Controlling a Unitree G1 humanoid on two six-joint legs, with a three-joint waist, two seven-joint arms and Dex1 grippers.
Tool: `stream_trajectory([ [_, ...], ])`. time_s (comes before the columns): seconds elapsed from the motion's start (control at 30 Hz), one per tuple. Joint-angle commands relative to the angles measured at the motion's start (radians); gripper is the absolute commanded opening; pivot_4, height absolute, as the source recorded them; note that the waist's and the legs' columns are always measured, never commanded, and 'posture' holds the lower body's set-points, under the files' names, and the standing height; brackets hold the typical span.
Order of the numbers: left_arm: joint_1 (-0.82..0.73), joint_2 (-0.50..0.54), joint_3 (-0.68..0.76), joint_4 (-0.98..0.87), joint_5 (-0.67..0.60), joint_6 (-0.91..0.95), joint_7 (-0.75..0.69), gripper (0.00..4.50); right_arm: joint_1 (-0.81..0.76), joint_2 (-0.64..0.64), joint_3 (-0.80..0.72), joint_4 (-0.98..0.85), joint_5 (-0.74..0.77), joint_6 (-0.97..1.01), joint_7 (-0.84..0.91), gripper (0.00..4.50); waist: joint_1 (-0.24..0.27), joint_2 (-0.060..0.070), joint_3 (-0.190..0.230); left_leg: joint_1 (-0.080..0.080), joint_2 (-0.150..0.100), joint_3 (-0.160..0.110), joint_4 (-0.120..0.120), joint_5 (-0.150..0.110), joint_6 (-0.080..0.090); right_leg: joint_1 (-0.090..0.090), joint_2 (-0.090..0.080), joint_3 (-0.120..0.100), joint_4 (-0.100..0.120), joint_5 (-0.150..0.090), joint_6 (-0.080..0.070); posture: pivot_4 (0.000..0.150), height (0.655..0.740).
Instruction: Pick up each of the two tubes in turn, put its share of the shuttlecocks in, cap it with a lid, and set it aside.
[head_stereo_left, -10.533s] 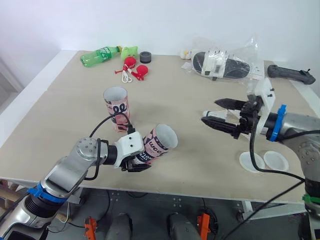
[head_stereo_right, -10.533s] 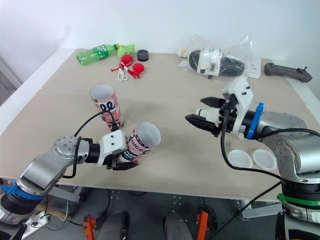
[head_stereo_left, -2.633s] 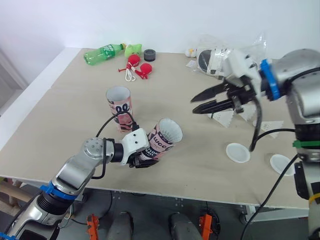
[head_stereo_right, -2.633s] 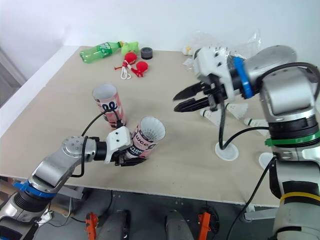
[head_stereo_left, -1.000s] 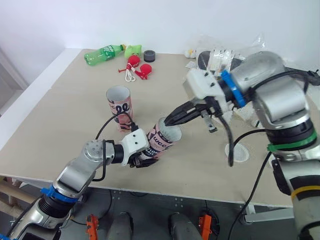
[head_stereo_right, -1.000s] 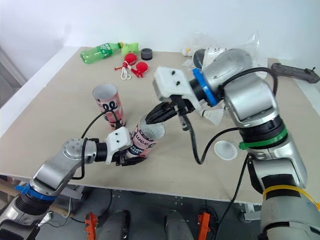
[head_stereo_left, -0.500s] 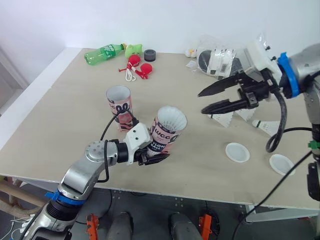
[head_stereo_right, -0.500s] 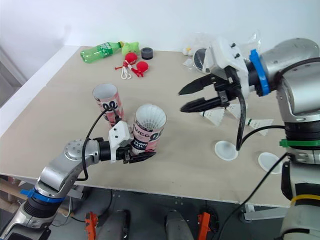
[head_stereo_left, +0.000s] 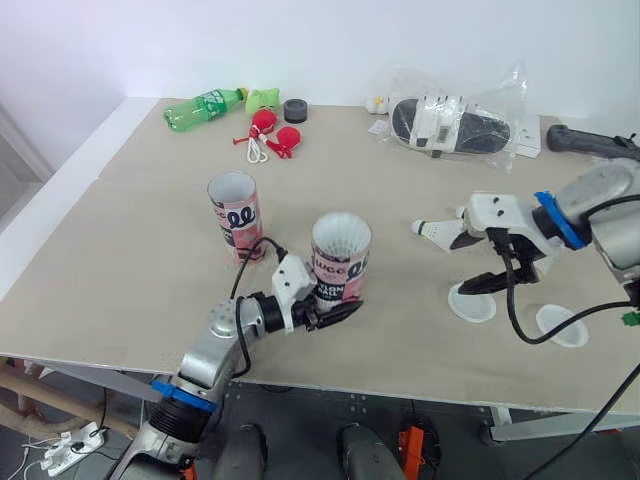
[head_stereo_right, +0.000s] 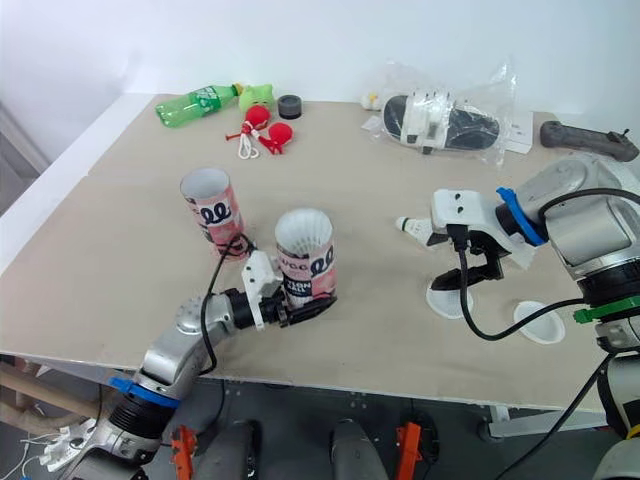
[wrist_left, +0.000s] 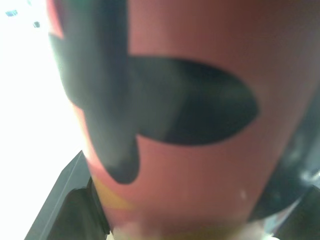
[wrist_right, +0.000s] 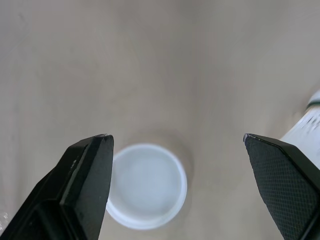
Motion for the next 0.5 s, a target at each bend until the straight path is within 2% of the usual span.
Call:
stream_trajectory([
  [0.03, -0.021, -0.031, 0.004, 0.027, 0.000, -0.051, 0.003, 2.99, -0.030, 0.002, 0.011, 0.074, -0.067, -0.060, 0.042, 4.46, 0.000, 0.000, 0.000, 0.000, 0.000, 0.000, 0.000, 0.000, 0.000, 0.000, 0.000, 0.000, 0.000, 0.000, 0.000, 0.150, 0.7400],
  [0.17, -0.033, -0.033, 0.003, 0.117, 0.036, -0.140, -0.015, 2.99, -0.043, 0.038, 0.042, 0.187, -0.182, -0.134, 0.016, 4.46, 0.000, 0.000, 0.000, 0.001, 0.000, 0.000, 0.000, 0.000, 0.000, 0.000, 0.000, 0.000, 0.000, 0.000, 0.000, 0.150, 0.7400],
  [0.5, -0.030, -0.037, -0.015, 0.225, 0.063, -0.223, -0.068, 2.99, -0.084, 0.147, 0.041, 0.409, -0.308, -0.231, -0.013, 4.46, 0.000, 0.003, -0.001, 0.002, -0.001, 0.000, -0.001, 0.000, -0.001, 0.002, 0.000, 0.000, 0.000, 0.000, 0.000, 0.150, 0.7400],
])
